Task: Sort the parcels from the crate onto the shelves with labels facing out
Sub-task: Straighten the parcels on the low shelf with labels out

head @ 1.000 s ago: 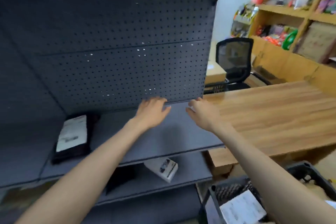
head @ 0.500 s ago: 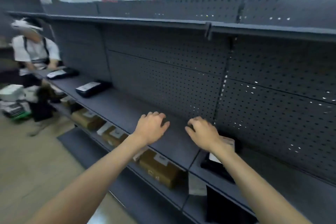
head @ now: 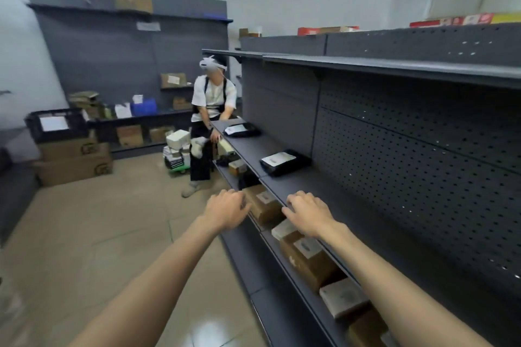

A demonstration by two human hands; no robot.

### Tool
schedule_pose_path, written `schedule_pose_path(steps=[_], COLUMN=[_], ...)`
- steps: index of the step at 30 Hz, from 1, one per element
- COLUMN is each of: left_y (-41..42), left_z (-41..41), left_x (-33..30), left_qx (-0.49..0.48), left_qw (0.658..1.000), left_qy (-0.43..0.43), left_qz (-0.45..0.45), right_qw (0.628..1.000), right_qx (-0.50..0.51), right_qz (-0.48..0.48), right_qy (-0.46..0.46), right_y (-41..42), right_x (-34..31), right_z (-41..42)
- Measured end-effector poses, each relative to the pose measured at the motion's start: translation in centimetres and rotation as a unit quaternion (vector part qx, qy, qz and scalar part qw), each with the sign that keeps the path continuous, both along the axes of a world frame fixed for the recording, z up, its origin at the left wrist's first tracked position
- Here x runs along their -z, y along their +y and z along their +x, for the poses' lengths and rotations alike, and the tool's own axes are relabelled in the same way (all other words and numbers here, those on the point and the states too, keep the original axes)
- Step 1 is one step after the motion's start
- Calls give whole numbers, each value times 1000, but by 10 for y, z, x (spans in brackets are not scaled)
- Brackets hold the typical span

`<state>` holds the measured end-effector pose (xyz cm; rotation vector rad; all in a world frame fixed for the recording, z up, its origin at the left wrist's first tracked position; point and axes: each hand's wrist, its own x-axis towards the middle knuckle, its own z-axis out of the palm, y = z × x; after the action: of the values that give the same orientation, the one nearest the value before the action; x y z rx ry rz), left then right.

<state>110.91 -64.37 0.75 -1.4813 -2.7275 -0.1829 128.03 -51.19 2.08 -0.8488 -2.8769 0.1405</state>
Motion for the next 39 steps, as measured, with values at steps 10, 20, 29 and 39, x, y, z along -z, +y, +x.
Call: schedule_pose_path(steps=[10, 20, 29, 39], left_y=[-4, -23, -3, 78], left_z=[-190, -357, -509, -729], left_x=[-32, -9, 45, 58], left_qx=[-98, -239, -234, -117], left_qw=[995, 970, 972, 992], left_qy=[12, 0, -23, -46], left_qz=[-16, -50, -21, -29], right_qw=[990, 977, 979, 994], right_qx=[-140, -212, -199, -98], right_qz=[-4, -12, 4, -10], right_qy=[7, -21, -34, -53], right_y=[43, 57, 70, 128], right_x=[-2, 31, 64, 76], right_z=[-257, -461, -620, -806])
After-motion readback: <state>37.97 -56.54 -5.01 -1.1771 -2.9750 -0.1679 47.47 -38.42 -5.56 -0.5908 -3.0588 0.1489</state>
